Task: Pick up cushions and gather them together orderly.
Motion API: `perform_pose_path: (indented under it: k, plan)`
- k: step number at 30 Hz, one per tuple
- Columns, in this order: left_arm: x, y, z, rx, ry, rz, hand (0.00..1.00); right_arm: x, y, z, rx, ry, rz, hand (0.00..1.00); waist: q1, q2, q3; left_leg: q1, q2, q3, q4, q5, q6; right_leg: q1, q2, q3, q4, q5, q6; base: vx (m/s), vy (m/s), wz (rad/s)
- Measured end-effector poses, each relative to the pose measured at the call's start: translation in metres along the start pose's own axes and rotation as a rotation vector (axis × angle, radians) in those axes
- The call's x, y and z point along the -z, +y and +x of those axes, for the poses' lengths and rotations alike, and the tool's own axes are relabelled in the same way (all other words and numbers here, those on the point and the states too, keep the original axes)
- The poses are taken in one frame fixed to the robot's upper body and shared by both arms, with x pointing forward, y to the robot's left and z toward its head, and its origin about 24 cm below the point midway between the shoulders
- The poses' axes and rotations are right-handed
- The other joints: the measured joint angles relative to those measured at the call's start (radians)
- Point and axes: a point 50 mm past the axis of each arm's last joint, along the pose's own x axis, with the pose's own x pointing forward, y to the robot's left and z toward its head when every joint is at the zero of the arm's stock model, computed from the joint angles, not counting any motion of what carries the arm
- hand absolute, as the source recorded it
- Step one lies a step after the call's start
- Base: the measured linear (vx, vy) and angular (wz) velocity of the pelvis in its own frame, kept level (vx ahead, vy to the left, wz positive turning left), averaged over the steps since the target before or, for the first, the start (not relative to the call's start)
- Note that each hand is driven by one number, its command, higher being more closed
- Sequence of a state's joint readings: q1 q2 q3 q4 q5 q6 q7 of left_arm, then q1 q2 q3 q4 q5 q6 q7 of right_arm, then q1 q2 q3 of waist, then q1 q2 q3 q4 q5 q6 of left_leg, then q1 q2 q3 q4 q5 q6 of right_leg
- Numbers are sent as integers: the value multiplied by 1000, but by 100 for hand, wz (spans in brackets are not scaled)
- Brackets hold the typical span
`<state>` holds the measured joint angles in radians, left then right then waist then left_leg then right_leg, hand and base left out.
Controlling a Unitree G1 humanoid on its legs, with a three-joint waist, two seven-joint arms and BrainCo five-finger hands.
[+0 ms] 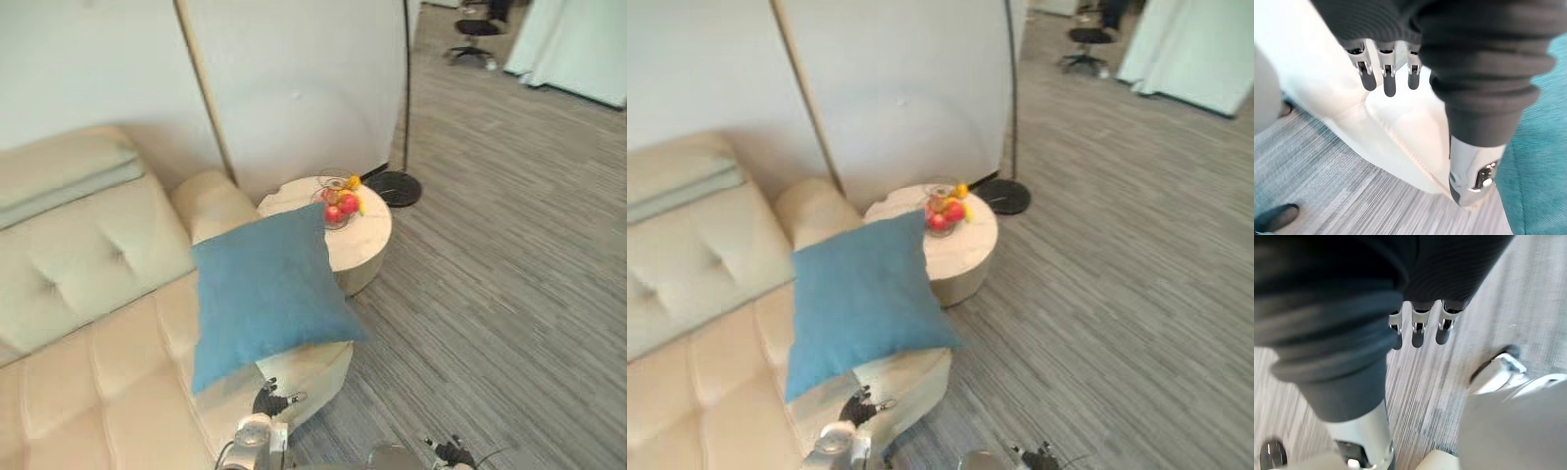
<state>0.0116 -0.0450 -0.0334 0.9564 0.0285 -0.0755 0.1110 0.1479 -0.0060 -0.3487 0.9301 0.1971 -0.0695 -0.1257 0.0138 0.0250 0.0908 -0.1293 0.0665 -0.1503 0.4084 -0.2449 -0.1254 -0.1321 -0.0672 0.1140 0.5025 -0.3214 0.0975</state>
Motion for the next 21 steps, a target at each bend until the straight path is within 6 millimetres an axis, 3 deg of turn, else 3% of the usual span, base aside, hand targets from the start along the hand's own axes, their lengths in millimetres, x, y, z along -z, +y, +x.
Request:
perform_pose_path:
  k: [5, 7, 10, 12, 17, 21]
  plan:
    - [1, 4, 0, -23, 5, -37, 0, 1, 6, -1, -33, -1, -35, 0, 20, -2, 1, -2, 40, -16, -100, 79, -41, 23, 20, -83, -38, 15, -36, -41, -170, 44]
    - [1, 5, 0, -27, 6, -42, 0, 2, 8, -1, -37, 4, -29, 0, 20, -8, 1, -21, 51, -4, -116, 109, -38, 36, 18, -121, -60, 22, -48, -54, -38, 66]
    - [1, 7, 0, -29, 5, -36, 0, 6, 11, -3, -36, 17, -3, 0, 16, -33, 12, -45, 113, 211, -109, 154, 25, 61, -5, -201, -92, 34, -63, -54, -2, 73]
    - [1, 6, 0, -24, 6, -26, 0, 8, 10, -3, -28, 23, 12, 0, 16, -37, 13, -41, 131, 304, -124, 174, 35, 65, -23, -219, -98, 32, -56, -36, 31, 42]
    - [7, 11, 0, -27, 29, 7, 0, 6, 6, -2, -15, 20, 23, 0, 11, -30, 7, 5, 71, 333, -274, 252, 27, 90, -62, -197, -199, 84, -13, 35, 131, 3]
    - [11, 19, -1, -44, 44, 23, 0, 8, 5, -2, -8, 26, 31, 0, 0, -36, 2, 58, 24, 334, -360, 281, 46, 124, -96, -196, -260, 104, 8, 52, 100, 3]
